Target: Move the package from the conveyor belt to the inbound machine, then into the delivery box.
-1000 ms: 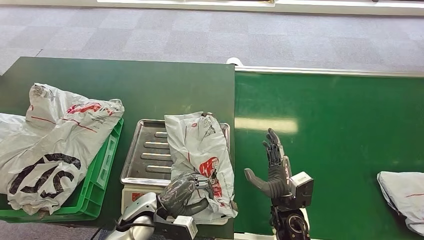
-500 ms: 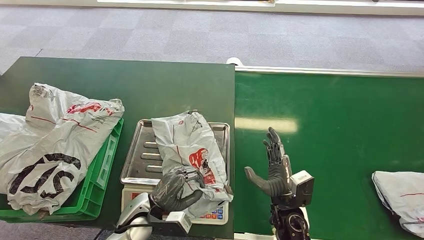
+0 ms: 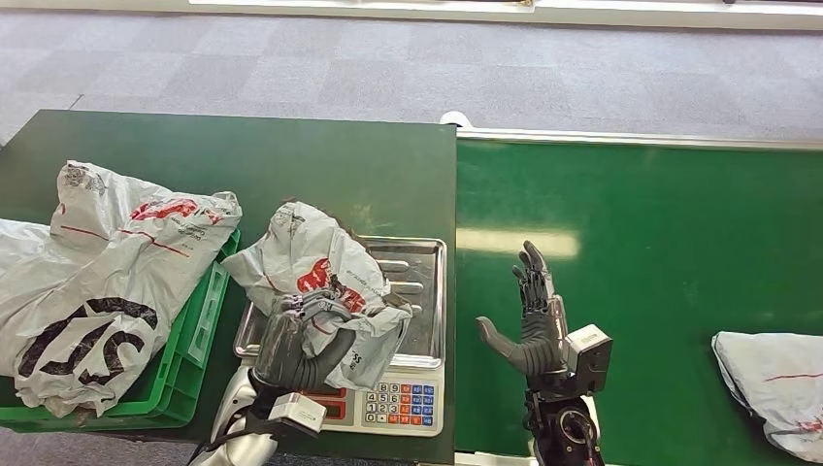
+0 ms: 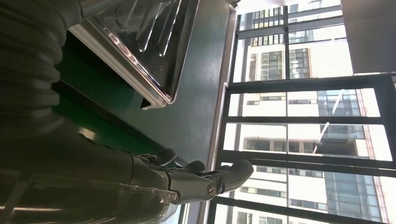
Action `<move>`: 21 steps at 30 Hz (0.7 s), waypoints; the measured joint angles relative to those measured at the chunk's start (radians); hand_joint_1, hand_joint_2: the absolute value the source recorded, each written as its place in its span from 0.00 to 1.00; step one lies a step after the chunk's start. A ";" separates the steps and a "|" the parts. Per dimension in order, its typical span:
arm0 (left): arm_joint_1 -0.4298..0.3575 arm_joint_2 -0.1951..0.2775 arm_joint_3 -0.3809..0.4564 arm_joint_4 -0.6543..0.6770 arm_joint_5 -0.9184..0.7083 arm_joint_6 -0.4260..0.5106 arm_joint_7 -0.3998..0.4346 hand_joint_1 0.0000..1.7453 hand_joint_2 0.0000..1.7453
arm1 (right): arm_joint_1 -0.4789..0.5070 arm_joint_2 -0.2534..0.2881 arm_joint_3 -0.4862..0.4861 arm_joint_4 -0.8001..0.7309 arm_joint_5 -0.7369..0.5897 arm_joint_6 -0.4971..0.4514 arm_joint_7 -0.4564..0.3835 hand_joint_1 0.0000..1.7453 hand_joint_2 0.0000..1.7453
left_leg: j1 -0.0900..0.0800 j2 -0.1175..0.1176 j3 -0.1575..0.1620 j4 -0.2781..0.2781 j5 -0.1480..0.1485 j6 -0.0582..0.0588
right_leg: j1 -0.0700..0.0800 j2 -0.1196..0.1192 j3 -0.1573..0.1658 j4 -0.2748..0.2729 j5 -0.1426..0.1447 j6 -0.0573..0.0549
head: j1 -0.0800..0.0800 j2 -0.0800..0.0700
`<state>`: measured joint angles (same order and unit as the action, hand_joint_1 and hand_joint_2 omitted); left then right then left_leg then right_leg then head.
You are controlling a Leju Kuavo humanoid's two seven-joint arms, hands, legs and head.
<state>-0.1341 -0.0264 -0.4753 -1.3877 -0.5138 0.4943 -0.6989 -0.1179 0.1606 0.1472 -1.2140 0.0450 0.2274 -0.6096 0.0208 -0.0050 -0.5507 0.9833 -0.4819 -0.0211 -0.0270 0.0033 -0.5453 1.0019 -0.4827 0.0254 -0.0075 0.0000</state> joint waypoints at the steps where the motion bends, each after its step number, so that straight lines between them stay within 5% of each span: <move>1: 0.000 0.002 0.000 -0.004 0.003 0.005 0.000 1.00 0.50 | 0.000 0.000 0.000 0.000 0.000 0.000 0.000 0.00 1.00 | 0.000 0.000 0.000 0.000 0.000 0.000 | 0.000 0.000 0.000 0.000 0.000 0.000 | 0.000 0.000; 3: 0.001 0.006 -0.004 -0.015 0.023 0.044 0.000 1.00 0.00 | 0.000 0.000 0.000 0.001 -0.001 0.000 0.000 0.00 1.00 | 0.000 0.000 0.000 0.000 0.000 0.000 | 0.000 0.000 0.000 0.000 0.000 0.000 | 0.000 0.000; 7: 0.004 0.023 -0.012 -0.071 0.068 0.175 0.000 1.00 0.00 | -0.003 0.000 0.003 0.005 -0.006 -0.005 0.000 0.00 1.00 | 0.000 0.000 0.000 0.000 0.000 0.000 | 0.000 0.000 0.000 0.000 0.000 0.000 | 0.000 0.000; 11: 0.023 0.027 0.034 -0.169 0.056 0.200 0.000 1.00 0.00 | -0.006 0.000 0.008 0.012 -0.012 -0.011 -0.001 0.00 1.00 | 0.000 0.000 0.000 0.000 0.000 0.000 | 0.000 0.000 0.000 0.000 0.000 0.000 | 0.000 0.000; 21: 0.085 -0.051 0.304 -0.509 -0.024 0.203 0.000 1.00 0.00 | -0.013 0.000 0.033 0.040 -0.032 -0.025 -0.016 0.00 1.00 | 0.000 0.000 -0.001 0.000 0.000 0.000 | 0.000 0.000 -0.001 0.000 0.000 0.000 | 0.000 0.000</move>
<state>-0.0488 -0.0777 -0.1709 -1.8966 -0.5374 0.6977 -0.6989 -0.1310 0.1602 0.1799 -1.1741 0.0127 0.2023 -0.6256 0.0209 -0.0048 -0.5516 0.9832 -0.4819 -0.0211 -0.0268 0.0033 -0.5460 1.0020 -0.4828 0.0253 -0.0074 0.0000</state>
